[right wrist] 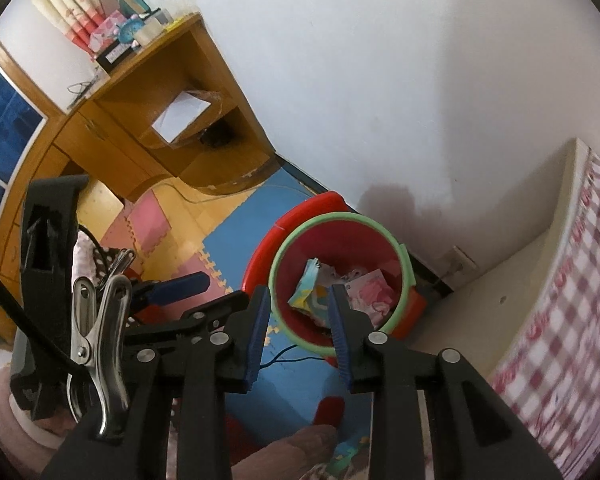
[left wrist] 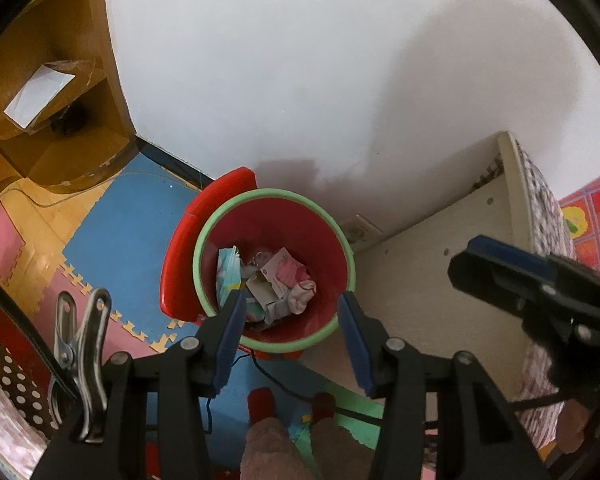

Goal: Collect trash
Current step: 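Open the left gripper over the bucket while the right drops the glove in, then move both grippers back over the trash pile on the bed, then lower the right gripper onto the white-and-green box and grasp it, then grasp the white shuttlecock with the left gripper while the right holds the box, then carry the shuttlecock and box with both grippers over the red bucket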

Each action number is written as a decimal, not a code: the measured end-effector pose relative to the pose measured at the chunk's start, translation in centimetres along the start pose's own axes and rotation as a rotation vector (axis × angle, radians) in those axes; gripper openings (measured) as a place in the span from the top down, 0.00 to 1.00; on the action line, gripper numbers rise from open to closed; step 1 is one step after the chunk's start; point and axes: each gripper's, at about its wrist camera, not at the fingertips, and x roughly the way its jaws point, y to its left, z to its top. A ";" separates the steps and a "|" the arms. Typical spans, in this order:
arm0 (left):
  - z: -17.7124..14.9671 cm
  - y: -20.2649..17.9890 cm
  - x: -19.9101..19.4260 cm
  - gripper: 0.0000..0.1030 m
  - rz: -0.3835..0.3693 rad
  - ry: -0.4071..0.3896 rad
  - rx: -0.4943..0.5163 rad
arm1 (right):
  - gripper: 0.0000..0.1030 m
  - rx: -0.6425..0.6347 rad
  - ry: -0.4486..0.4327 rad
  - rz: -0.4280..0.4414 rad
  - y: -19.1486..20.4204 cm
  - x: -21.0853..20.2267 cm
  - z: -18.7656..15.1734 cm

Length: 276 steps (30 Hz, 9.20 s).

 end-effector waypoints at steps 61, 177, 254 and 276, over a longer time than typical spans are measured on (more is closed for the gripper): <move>-20.5 -38.0 -14.4 0.51 -0.161 -0.044 0.574 | 0.70 0.494 -0.472 -0.248 -16.0 -37.3 -36.4; -10.9 -54.9 6.0 0.51 0.130 0.025 0.438 | 0.54 0.237 -0.178 -0.376 -41.3 -32.0 -25.4; -10.0 -69.8 9.3 0.58 -0.021 0.048 0.199 | 0.48 0.477 -0.214 -0.257 -47.0 -38.9 -42.8; -17.7 -69.5 -0.9 0.69 -0.102 -0.027 0.421 | 0.48 0.387 -0.268 -0.189 -46.2 -40.5 -43.2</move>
